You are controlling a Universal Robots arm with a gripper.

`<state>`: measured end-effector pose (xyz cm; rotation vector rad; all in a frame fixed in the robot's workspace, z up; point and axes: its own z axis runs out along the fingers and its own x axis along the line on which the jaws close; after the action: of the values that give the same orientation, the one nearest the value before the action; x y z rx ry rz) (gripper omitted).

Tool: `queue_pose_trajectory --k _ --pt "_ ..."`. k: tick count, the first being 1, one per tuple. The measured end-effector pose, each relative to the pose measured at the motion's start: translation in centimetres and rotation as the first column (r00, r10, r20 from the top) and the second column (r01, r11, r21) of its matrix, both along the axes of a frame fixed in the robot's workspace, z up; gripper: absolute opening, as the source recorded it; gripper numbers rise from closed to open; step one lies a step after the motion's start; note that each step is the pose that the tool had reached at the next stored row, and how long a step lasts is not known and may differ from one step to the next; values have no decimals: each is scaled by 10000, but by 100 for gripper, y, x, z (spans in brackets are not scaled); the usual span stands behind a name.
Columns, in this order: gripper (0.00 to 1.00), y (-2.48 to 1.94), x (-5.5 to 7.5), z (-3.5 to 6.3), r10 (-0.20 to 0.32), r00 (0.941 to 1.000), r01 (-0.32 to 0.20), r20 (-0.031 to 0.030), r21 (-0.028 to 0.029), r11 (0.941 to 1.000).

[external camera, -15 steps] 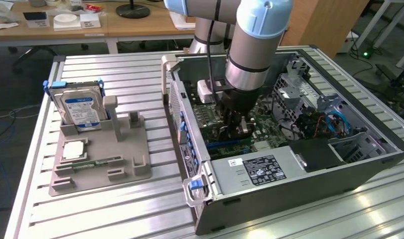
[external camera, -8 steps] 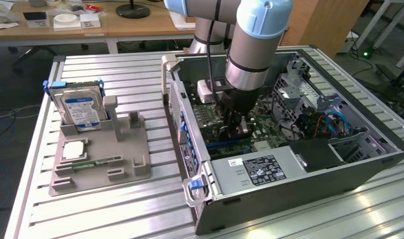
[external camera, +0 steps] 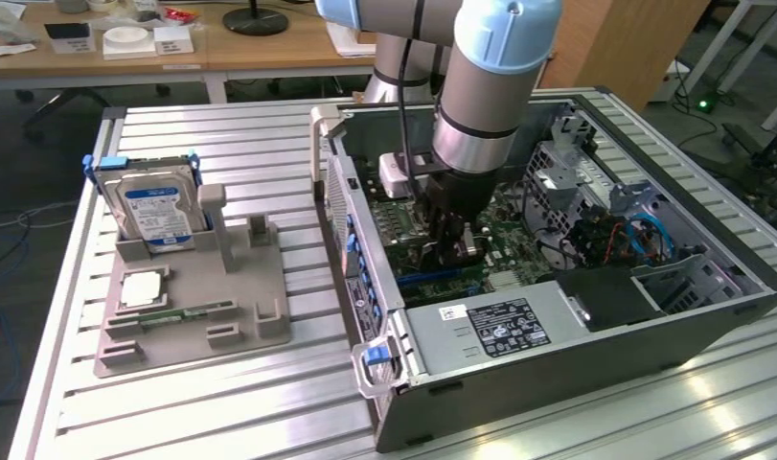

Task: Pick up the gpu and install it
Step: 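Insert the gpu into the slot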

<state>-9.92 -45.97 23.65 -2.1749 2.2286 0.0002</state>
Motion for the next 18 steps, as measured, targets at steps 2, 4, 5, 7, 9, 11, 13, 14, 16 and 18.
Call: queue_pose_trajectory --k 2,4,5,7,9,11,13,14,16,18 --pt "27 0 0 -4 0 10000 0 -1 0 10000" --pt "27 0 0 -7 0 10000 0 0 1 10000" --pt "27 0 0 -8 0 10000 0 0 0 10000" --pt "27 0 0 -10 0 10000 0 -1 1 10000" --pt "27 0 0 -14 0 10000 0 0 2 10000" --pt "27 0 0 -18 0 10000 0 0 1 10000" --pt "27 0 0 -21 0 10000 0 0 1 10000" --pt "27 0 0 -23 0 10000 0 0 1 10000" --pt "27 0 0 -29 0 10000 0 0 2 10000" --pt "27 0 0 -34 0 10000 0 0 1 10000"
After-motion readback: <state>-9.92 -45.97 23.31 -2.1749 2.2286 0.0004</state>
